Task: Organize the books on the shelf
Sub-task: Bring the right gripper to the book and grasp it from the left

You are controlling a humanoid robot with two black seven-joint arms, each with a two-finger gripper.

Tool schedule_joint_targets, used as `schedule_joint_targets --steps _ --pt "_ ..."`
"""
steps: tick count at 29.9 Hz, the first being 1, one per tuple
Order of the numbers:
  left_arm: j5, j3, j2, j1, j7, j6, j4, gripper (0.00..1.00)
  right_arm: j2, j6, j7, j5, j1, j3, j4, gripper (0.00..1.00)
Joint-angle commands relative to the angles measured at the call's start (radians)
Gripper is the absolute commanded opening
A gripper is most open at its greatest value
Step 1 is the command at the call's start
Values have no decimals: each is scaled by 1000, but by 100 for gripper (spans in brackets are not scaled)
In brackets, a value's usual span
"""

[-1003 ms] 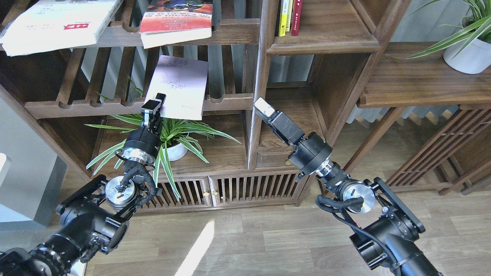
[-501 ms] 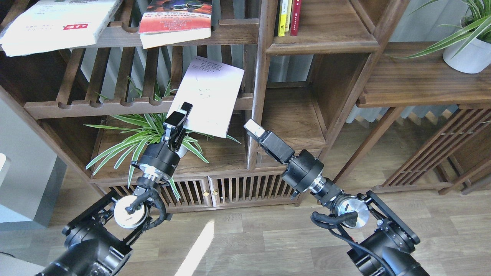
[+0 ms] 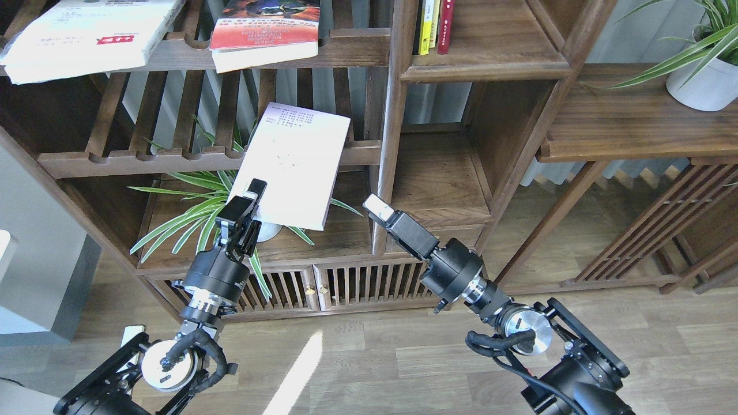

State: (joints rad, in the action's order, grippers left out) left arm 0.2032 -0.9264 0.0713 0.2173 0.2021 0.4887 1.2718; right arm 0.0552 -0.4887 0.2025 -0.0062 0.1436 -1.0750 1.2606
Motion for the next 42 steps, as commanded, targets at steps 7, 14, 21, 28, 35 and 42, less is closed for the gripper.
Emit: schedule_joint_targets --steps 7,14,21,28,35,42 --pt "-110 14 -2 -65 -4 0 84 1 0 0 0 -1 4 4 -9 99" --pt "-136 32 -1 -65 -15 0 103 1 -5 0 0 -1 10 6 -23 99" --pt "-136 37 1 -78 -16 0 119 1 -11 0 0 -3 13 6 -33 99" --pt "-136 41 4 -102 -18 0 146 1 -23 0 0 -3 22 6 -69 99" --pt "-136 50 7 -128 -20 0 150 1 -25 0 0 -1 44 6 -84 99" --pt "-137 67 5 -128 -20 0 150 1 -29 0 0 3 105 6 -118 99"
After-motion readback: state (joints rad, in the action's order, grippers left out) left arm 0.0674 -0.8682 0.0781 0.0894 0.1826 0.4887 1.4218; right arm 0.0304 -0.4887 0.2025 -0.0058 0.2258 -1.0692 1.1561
